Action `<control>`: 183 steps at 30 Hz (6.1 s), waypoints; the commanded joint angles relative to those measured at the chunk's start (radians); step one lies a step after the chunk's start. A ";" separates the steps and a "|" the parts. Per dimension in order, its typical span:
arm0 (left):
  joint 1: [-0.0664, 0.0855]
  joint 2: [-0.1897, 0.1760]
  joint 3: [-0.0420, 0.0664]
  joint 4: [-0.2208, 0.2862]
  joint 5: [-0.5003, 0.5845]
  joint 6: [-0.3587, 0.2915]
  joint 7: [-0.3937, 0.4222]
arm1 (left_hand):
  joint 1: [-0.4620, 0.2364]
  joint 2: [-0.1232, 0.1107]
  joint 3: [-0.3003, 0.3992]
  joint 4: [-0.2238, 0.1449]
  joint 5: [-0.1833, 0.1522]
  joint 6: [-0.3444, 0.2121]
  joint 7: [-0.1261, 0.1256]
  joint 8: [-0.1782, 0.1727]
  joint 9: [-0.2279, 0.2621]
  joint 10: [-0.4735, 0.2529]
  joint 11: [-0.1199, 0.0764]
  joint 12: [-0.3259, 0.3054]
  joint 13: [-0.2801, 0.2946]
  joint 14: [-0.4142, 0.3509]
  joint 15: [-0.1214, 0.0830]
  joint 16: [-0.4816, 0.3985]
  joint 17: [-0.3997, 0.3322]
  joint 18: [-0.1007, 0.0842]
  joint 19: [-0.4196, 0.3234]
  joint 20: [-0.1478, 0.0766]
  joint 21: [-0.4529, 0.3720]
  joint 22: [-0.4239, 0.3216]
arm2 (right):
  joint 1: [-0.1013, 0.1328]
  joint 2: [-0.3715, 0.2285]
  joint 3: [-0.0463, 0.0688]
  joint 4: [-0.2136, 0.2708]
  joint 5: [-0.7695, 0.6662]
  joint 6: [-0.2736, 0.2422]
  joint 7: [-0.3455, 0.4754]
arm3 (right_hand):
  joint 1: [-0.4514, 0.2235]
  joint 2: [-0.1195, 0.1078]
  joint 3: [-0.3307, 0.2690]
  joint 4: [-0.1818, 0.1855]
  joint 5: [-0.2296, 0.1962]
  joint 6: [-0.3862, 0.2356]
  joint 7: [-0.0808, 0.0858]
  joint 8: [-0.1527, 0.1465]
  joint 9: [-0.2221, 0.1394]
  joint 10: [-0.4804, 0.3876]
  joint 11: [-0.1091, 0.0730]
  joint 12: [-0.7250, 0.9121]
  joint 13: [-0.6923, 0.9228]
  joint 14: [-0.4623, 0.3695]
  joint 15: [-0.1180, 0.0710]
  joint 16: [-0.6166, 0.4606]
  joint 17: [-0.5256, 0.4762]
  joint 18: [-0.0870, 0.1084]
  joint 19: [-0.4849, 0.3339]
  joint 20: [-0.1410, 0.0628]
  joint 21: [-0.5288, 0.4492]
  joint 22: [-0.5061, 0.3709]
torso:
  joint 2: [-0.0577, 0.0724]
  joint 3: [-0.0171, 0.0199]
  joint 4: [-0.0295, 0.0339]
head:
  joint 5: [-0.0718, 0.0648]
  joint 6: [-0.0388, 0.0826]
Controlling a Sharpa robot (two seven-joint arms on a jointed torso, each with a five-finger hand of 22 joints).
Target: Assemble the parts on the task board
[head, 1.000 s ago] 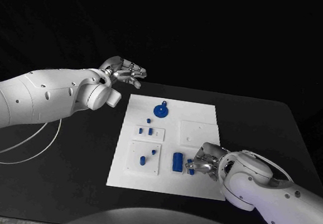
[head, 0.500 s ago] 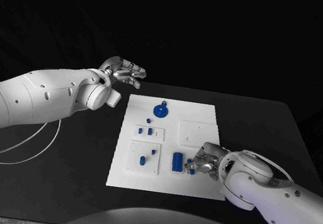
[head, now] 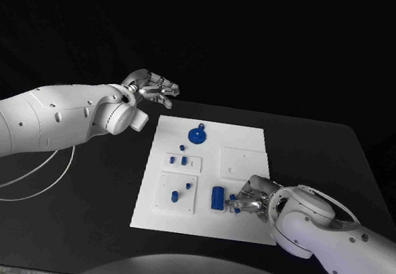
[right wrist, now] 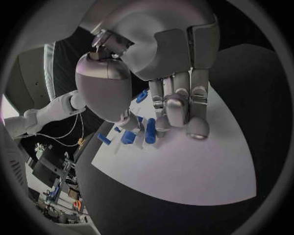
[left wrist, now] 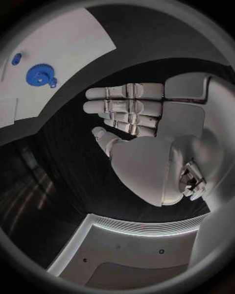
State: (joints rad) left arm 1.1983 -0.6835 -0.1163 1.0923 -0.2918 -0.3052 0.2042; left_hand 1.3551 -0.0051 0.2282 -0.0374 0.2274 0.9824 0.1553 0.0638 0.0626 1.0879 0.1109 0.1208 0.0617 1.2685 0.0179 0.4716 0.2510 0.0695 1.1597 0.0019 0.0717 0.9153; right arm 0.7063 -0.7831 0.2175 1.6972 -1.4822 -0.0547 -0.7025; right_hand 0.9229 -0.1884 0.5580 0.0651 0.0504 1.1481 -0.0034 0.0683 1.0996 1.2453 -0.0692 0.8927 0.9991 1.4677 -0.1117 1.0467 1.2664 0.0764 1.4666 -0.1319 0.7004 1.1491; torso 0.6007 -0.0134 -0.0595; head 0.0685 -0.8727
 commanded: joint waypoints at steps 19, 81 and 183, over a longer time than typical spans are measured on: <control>-0.001 0.001 0.000 0.001 -0.002 0.012 0.003 | -0.001 -0.002 0.000 0.005 -0.001 -0.006 -0.001 0.000 0.001 -0.008 0.000 0.005 -0.001 0.000 0.009 -0.002 -0.001 0.003 0.008 0.002 -0.001 -0.001 | -0.001 -0.015 0.013 0.027 0.017 -0.009 -0.003 | -0.001 -0.013 0.002 0.039 -0.002 0.010 0.000 0.002 0.006 0.008 0.004 -0.005 0.007 0.008 -0.003 -0.005 0.006 -0.003 0.049 -0.007 0.004 -0.005 | 0.000 -0.0001 -0.0006 | 0.001 0.000; -0.004 0.000 -0.003 -0.011 -0.005 0.015 -0.011 | 0.000 -0.002 0.000 0.004 0.000 -0.007 -0.001 0.000 0.001 -0.010 0.001 0.005 -0.001 -0.001 0.009 -0.002 -0.001 0.004 0.007 0.002 -0.001 0.002 | -0.023 -0.072 0.041 0.021 0.168 0.073 0.036 | 0.080 0.029 -0.057 0.013 -0.002 0.023 -0.007 0.003 0.015 0.013 0.000 -0.003 0.014 0.009 -0.005 -0.007 0.010 -0.007 0.049 -0.009 0.006 -0.005 | 0.000 0.0005 -0.0002 | -0.005 0.000; -0.006 0.004 -0.005 -0.040 -0.013 0.024 -0.021 | 0.003 -0.003 -0.001 -0.003 0.000 -0.007 -0.001 0.000 0.001 -0.012 0.001 0.004 -0.001 -0.001 0.009 -0.002 -0.001 0.005 0.004 0.002 -0.001 0.021 | -0.025 -0.032 0.086 -0.039 0.195 0.142 0.034 | 0.121 0.042 -0.118 -0.045 0.005 0.037 -0.010 0.003 0.018 0.008 0.000 0.010 0.006 0.006 -0.002 -0.002 -0.002 -0.006 0.048 -0.004 0.000 -0.006 | 0.000 -0.0003 -0.0003 | -0.006 0.000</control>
State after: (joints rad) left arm 1.1937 -0.6823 -0.1221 1.0512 -0.3018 -0.2910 0.1771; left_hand 1.3551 -0.0051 0.2282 -0.0374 0.2274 0.9824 0.1553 0.0638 0.0626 1.0844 0.1144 0.1208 0.0617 1.2649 0.0215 0.4716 0.2513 0.0696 1.1597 0.0018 0.0718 0.9354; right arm 0.6830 -0.8158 0.3037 1.6586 -1.2656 0.0806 -0.6671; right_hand 1.0338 -0.1458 0.4407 0.0276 0.0619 1.1780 -0.0132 0.0743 1.1167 1.2527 -0.0697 0.8975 1.0045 1.4677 -0.1117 1.0398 1.2641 0.0765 1.4666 -0.1318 0.7004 1.1419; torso 0.6006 -0.0136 -0.0591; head 0.0599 -0.8727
